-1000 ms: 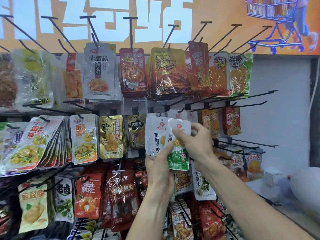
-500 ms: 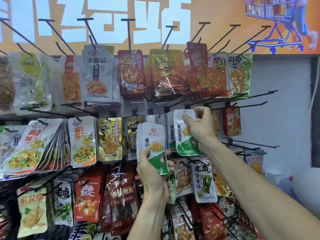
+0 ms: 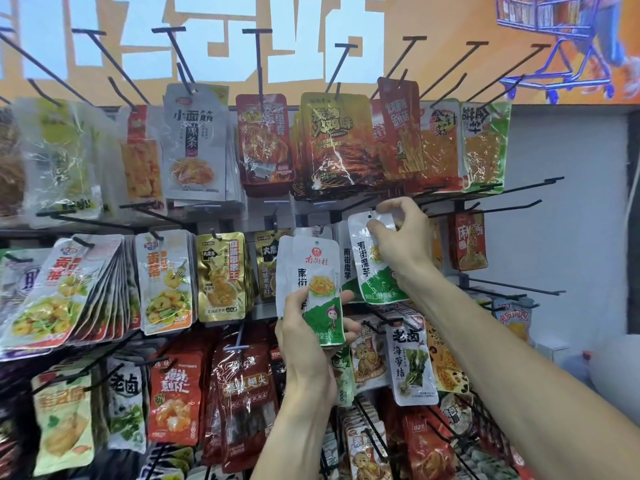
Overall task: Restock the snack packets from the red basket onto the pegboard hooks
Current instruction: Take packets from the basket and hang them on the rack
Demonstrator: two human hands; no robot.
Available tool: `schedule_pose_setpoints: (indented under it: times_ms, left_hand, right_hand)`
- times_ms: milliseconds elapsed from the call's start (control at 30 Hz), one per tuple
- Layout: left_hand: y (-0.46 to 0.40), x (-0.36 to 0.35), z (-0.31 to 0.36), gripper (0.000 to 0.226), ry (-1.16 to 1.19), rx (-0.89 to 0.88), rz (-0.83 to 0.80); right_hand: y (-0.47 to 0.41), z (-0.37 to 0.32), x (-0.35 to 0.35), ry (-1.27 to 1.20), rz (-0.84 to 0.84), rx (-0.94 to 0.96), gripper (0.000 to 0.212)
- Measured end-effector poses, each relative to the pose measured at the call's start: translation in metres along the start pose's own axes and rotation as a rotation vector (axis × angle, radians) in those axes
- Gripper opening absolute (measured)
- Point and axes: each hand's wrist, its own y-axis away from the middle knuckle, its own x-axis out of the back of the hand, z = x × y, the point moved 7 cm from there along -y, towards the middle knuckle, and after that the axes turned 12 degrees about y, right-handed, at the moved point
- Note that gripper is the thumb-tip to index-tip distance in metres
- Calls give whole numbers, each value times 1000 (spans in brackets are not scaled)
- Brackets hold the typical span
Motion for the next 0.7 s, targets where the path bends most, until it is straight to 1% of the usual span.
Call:
schedule_pose_setpoints:
  times_ms: [200,300,367,433,467,533,567,600,700]
  left_hand:
    - [0,-5,0,39,21,43,-34]
    - [-1,-10,-4,33,73,73,-47]
    - [-2,-10,-6,32,136,91,-41]
    - [-5,-8,-8,36,154,93,-28]
    - [-7,-9,-9,34,151,83,-28]
    - [-8,-12,-13,28,138,72,-4]
    - [-8,-14,-17,28,128,72,16]
    - [-9,-14,-20,29,115,69,41]
    - [-10,-14,-26,43,96,50,93]
  right_hand:
    - [-4,6,-8,109,7,-18,24]
    - [-7,9,-21,205,-20,-27,26]
    - [-1,8,-16,216,22,-10,29]
    - [18,6,-2,123,85,4,28]
    - [31,7,2,26,81,-12,33]
    - [54,10,-2,-147,-14,-82,47]
    - [59,14,-9,-205,-56,-108,49]
    - [60,18,-12,-249,-64,-124,48]
    - [44,25,-5,-301,17,-160,37]
